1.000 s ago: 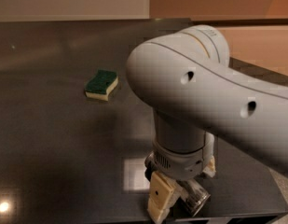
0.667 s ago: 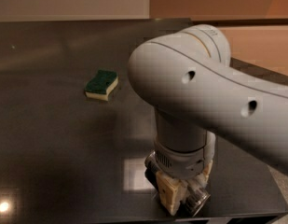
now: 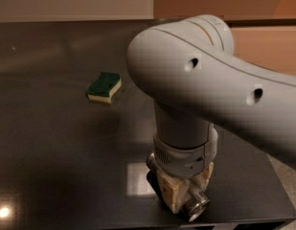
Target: Place redbull can upright
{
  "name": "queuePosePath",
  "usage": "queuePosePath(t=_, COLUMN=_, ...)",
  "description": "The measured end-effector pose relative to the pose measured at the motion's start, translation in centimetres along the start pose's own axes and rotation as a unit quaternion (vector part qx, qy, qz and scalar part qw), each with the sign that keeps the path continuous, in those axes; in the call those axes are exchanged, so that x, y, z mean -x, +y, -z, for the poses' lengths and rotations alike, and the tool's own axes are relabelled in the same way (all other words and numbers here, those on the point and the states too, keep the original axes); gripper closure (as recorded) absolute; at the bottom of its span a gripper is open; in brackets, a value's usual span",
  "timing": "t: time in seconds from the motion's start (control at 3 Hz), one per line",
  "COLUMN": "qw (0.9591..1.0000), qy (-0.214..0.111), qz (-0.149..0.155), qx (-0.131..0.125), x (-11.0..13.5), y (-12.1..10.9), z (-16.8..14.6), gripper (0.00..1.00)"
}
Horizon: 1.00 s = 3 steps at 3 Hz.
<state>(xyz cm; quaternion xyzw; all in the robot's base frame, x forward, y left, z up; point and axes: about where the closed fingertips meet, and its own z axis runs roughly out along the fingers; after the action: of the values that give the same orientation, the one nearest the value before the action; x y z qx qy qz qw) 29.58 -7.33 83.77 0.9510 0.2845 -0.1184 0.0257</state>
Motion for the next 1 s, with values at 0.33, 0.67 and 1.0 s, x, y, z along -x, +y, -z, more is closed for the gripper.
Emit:
queuePosePath(t=0.33, qw=0.9990, qy=0.008, qz=-0.042, qx=-0.011, x=-1.1, y=-1.3, z=1.7, gripper=1.00)
queuePosePath(t=0.67, qw=0.9937, qy=0.029, qz=-0.102, qx=-0.037, x=-2.0, y=-3.1, z=3.7, gripper=1.00)
queuePosePath(t=1.0, qw=0.9818, qy=0.049, qz=-0.172, qx=-0.064, x=-2.6, y=-4.1, z=5.6, gripper=1.00)
